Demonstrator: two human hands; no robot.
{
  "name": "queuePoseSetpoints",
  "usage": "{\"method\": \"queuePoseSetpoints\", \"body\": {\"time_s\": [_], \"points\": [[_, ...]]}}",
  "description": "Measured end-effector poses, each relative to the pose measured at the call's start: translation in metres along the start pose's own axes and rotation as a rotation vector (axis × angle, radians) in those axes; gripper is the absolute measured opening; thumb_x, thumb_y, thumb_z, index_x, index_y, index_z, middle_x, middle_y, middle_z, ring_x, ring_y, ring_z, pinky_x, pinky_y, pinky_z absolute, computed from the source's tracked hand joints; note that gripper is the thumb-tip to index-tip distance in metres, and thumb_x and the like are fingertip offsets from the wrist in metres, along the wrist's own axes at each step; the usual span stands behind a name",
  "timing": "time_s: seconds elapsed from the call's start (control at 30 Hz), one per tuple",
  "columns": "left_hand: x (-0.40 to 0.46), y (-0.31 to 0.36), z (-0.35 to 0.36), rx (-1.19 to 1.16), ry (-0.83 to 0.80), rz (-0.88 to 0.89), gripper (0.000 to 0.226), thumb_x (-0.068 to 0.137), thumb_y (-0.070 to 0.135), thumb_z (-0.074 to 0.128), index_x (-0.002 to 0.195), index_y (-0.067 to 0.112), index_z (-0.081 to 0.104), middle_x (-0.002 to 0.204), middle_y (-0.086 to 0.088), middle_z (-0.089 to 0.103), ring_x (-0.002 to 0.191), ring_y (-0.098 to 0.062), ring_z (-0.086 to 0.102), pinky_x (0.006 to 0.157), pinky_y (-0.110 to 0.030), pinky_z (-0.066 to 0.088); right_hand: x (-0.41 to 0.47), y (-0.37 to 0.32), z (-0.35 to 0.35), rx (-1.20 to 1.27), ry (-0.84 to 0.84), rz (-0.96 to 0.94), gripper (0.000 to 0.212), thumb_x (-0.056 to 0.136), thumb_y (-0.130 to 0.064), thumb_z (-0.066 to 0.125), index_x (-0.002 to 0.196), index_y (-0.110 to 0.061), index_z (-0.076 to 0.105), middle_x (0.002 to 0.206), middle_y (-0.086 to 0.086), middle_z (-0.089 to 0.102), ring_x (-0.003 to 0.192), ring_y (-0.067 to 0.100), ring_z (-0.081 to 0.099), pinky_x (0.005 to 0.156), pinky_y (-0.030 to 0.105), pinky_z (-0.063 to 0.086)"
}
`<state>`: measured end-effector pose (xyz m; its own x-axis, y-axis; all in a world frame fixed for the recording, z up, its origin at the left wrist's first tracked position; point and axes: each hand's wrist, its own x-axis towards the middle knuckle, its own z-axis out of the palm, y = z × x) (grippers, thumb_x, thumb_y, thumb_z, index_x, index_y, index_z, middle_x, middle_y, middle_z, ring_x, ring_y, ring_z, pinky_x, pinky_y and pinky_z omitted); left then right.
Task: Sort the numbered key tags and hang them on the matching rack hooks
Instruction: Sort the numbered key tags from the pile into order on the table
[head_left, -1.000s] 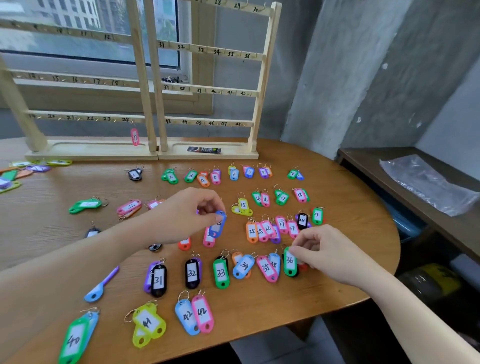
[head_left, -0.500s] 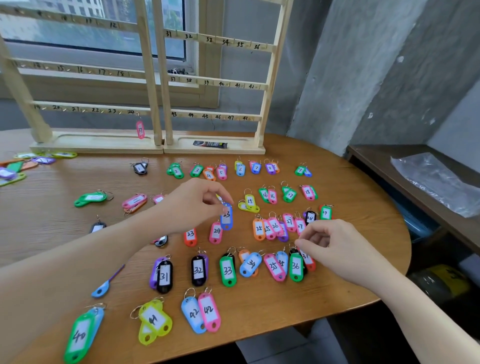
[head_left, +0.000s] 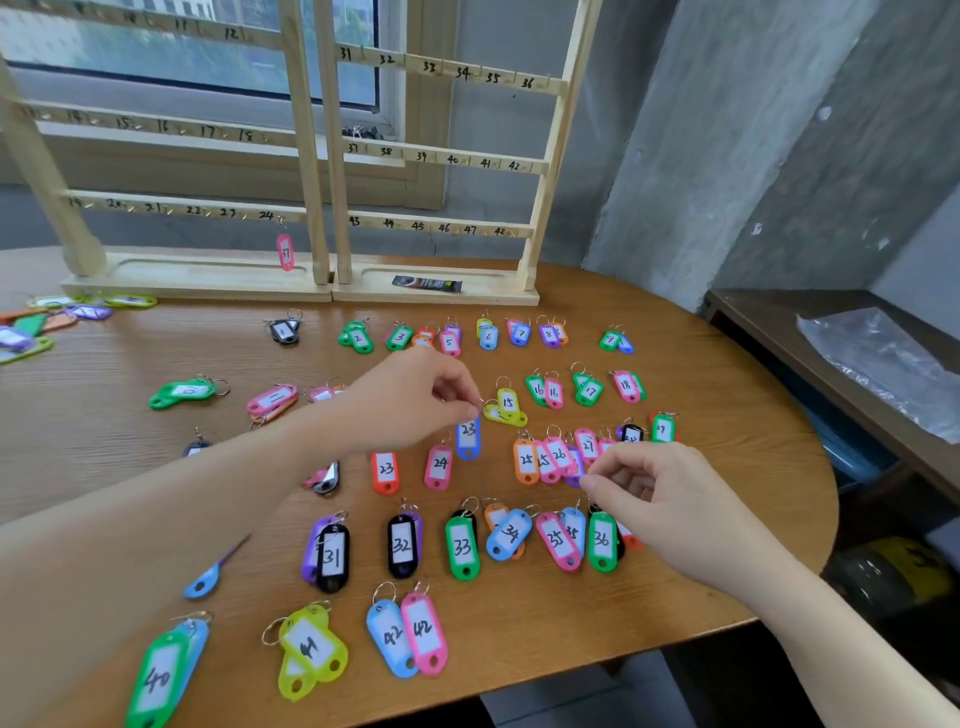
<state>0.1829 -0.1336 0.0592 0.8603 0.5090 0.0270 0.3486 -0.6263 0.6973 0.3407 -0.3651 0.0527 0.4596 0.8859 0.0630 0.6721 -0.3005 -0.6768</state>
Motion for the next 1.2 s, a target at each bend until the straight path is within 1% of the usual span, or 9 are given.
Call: {"method": "queuePoseSetpoints", "body": {"time_s": [0.1,0.23,0.4,0.6,0.73,0.8,0.9,1.07,1.2], "points": [[-0.009,-0.007,-0.021,-0.012,-0.028,-0.029,0.005,0.090,0.027,0.074,0.087,0.030,0.073,0.085,0.008,0.075,0.083,-0.012,0.070,0.079,-0.032,0.057,0.001,-0.001,0.002,0.012,-0.006,-0.011,0.018,0.093,-0.027,0.070,0.075,-0.024,0.072,0.074,0.000,0.067,0.069,0.018,0.061,0.064,0.031,0.052],[-0.024,-0.021,-0.037,0.037,-0.084,-0.052,0.005,0.090,0.028,0.075,0.088,0.032,0.072,0.083,0.016,0.075,0.079,-0.001,0.069,0.078,-0.021,0.052,0.006,-0.008,0.010,0.033,-0.015,-0.024,0.019,0.093,-0.027,0.070,0.074,-0.024,0.072,0.073,-0.003,0.067,0.068,0.016,0.060,0.064,0.028,0.051],[-0.030,-0.040,-0.039,0.072,-0.118,-0.051,0.007,0.089,0.026,0.075,0.086,0.031,0.073,0.080,0.014,0.074,0.073,0.003,0.065,0.063,-0.009,0.041,0.014,-0.018,0.023,0.023,-0.052,-0.035,0.020,0.094,-0.027,0.068,0.075,-0.023,0.071,0.074,-0.001,0.067,0.068,0.017,0.062,0.067,0.033,0.053],[-0.030,-0.050,-0.030,0.114,-0.098,-0.026,0.003,0.089,0.024,0.075,0.087,0.026,0.074,0.057,0.032,0.057,0.057,0.006,0.051,0.056,-0.008,0.038,0.016,-0.030,0.026,0.030,-0.072,-0.041,0.020,0.095,-0.025,0.067,0.076,-0.019,0.072,0.071,0.001,0.066,0.068,0.020,0.061,0.066,0.034,0.051],[-0.028,-0.055,-0.028,0.132,-0.079,-0.003,0.004,0.089,0.023,0.076,0.088,0.027,0.075,0.062,0.019,0.059,0.058,0.007,0.052,0.055,-0.010,0.037,0.019,-0.037,0.025,0.022,-0.085,-0.029,0.020,0.094,-0.026,0.068,0.076,-0.020,0.072,0.070,0.003,0.064,0.060,0.010,0.054,0.064,0.034,0.049],[-0.028,-0.057,-0.029,0.136,-0.060,0.005,0.004,0.089,0.024,0.075,0.090,0.027,0.074,0.069,0.015,0.059,0.059,0.007,0.052,0.056,-0.011,0.036,0.021,-0.041,0.026,0.012,-0.088,-0.034,0.020,0.094,-0.027,0.068,0.075,-0.021,0.071,0.070,0.003,0.064,0.059,0.010,0.053,0.064,0.036,0.048],[-0.032,-0.062,-0.040,0.105,0.013,0.014,0.007,0.090,0.023,0.073,0.091,0.030,0.074,0.073,0.013,0.062,0.066,-0.001,0.053,0.060,-0.013,0.039,0.027,-0.048,0.028,-0.014,-0.094,-0.057,0.021,0.094,-0.027,0.067,0.074,-0.021,0.071,0.071,0.002,0.067,0.067,0.022,0.060,0.066,0.038,0.050],[-0.051,-0.086,-0.069,0.076,0.136,0.002,0.011,0.092,0.021,0.069,0.093,0.030,0.074,0.068,0.014,0.059,0.068,0.002,0.052,0.062,-0.010,0.039,0.049,-0.066,0.041,-0.035,-0.135,-0.062,0.022,0.094,-0.027,0.068,0.072,-0.023,0.069,0.065,-0.005,0.063,0.059,0.008,0.053,0.062,0.032,0.048],[-0.077,-0.125,-0.093,0.058,0.237,-0.059,0.011,0.091,0.019,0.070,0.093,0.029,0.075,0.069,0.012,0.058,0.065,0.000,0.051,0.060,-0.013,0.038,0.070,-0.092,0.065,-0.059,-0.188,-0.116,0.020,0.095,-0.028,0.068,0.075,-0.024,0.070,0.069,0.000,0.065,0.060,0.012,0.055,0.064,0.038,0.050]]}}
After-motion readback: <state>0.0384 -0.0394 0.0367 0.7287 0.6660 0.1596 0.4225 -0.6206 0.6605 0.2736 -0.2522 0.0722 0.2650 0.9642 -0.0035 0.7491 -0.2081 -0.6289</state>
